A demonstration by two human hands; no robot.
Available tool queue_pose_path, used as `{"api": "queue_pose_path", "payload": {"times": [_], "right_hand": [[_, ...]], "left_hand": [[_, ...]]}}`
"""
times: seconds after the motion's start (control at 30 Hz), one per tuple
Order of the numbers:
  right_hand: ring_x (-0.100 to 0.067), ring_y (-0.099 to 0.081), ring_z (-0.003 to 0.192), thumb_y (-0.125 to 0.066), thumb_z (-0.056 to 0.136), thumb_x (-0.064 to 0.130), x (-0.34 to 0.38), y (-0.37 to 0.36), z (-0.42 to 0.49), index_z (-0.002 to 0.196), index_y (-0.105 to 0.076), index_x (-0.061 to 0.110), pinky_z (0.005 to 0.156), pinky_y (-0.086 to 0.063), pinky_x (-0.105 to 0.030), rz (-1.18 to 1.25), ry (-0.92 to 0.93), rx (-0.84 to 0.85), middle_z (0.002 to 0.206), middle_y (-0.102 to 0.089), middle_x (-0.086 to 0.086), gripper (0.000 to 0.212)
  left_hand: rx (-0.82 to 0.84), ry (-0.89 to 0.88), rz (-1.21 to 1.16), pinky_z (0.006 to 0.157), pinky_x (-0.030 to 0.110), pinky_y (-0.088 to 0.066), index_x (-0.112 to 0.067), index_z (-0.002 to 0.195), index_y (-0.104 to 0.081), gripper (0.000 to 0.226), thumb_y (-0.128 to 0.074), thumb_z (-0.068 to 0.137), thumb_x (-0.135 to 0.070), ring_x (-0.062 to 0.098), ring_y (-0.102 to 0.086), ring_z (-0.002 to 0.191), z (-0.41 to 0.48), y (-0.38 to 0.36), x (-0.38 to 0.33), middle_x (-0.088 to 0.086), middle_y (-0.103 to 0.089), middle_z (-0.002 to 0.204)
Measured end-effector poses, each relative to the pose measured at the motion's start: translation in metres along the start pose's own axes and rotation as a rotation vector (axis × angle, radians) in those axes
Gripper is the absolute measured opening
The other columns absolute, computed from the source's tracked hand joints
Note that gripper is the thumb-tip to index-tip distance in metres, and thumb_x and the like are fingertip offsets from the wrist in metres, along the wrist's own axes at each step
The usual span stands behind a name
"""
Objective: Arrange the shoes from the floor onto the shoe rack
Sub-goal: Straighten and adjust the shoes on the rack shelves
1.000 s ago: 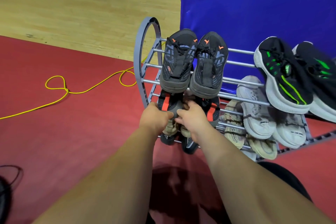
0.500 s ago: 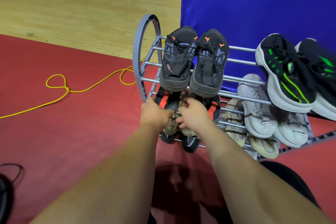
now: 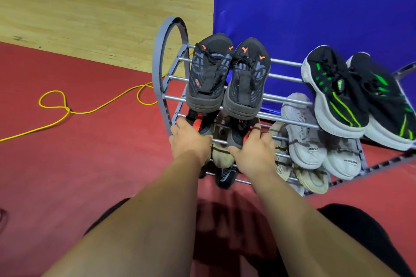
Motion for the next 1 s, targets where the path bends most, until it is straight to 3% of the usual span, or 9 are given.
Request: {"api": "queue_pose_path", "payload": {"times": [0.2,0.4,0.5,0.67,0.83,1.0], "right_hand": [[-0.037,-0.044,0.129,-0.078,0.077,0.059,0.022,-0.014,-0.005,0.144,-0.04,0.008,0.108,-0.037,-0.046,0.117,0.0,-0.055,0.136,-0.047,-0.014,0.093],[-0.034,-0.041,0.137,-0.078,0.061,0.069,0.022,-0.019,0.01,0.148,-0.037,0.005,0.116,-0.034,-0.045,0.173,-0.06,-0.035,0.143,-0.051,-0.014,0.115],[-0.033,-0.049,0.135,-0.078,0.054,0.064,0.022,-0.02,0.015,0.146,-0.039,0.006,0.113,-0.04,-0.045,0.305,-0.022,0.002,0.145,-0.053,-0.014,0.116],[-0.028,-0.062,0.119,-0.071,0.042,0.069,0.018,-0.024,0.019,0.141,-0.041,0.023,0.099,-0.052,-0.046,0.378,0.002,-0.01,0.132,-0.062,-0.002,0.113],[-0.026,-0.064,0.113,-0.068,0.04,0.07,0.018,-0.018,0.021,0.129,-0.045,0.032,0.097,-0.052,-0.051,0.385,0.004,0.028,0.122,-0.065,0.006,0.099],[-0.025,-0.065,0.11,-0.071,0.045,0.067,0.019,-0.016,0.021,0.127,-0.047,0.032,0.098,-0.05,-0.052,0.396,0.002,0.056,0.118,-0.064,0.006,0.093]], "left_hand": [[0.052,-0.013,-0.06,0.101,0.05,-0.049,-0.015,0.125,-0.046,0.078,-0.089,0.064,-0.041,0.034,-0.055,0.121,0.005,0.004,0.006,0.006,-0.052,0.132],[0.17,-0.026,-0.078,0.093,0.047,-0.055,-0.025,0.116,-0.049,0.084,-0.078,0.041,-0.048,0.029,-0.064,0.109,0.018,0.003,0.018,-0.002,-0.064,0.117],[0.194,-0.035,-0.097,0.092,0.044,-0.056,-0.028,0.116,-0.049,0.074,-0.084,0.052,-0.04,0.025,-0.067,0.102,0.018,0.007,0.02,-0.006,-0.067,0.112],[0.163,-0.071,-0.145,0.095,0.043,-0.054,-0.03,0.115,-0.051,0.067,-0.089,0.061,-0.037,0.021,-0.067,0.103,0.017,0.004,0.021,-0.009,-0.068,0.113],[0.132,-0.088,-0.15,0.094,0.041,-0.054,-0.03,0.114,-0.05,0.065,-0.09,0.064,-0.038,0.02,-0.067,0.103,0.019,0.0,0.023,-0.009,-0.067,0.116],[0.114,-0.093,-0.168,0.095,0.043,-0.053,-0.03,0.115,-0.05,0.064,-0.089,0.065,-0.038,0.021,-0.067,0.106,0.021,-0.005,0.021,-0.009,-0.067,0.117]]}}
Point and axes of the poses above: each hand's wrist, its own z-axis towards the middle knuckle, its own y-axis out of the back of the hand, x = y × z, the point moved 1 cm from there along z, towards the middle knuckle
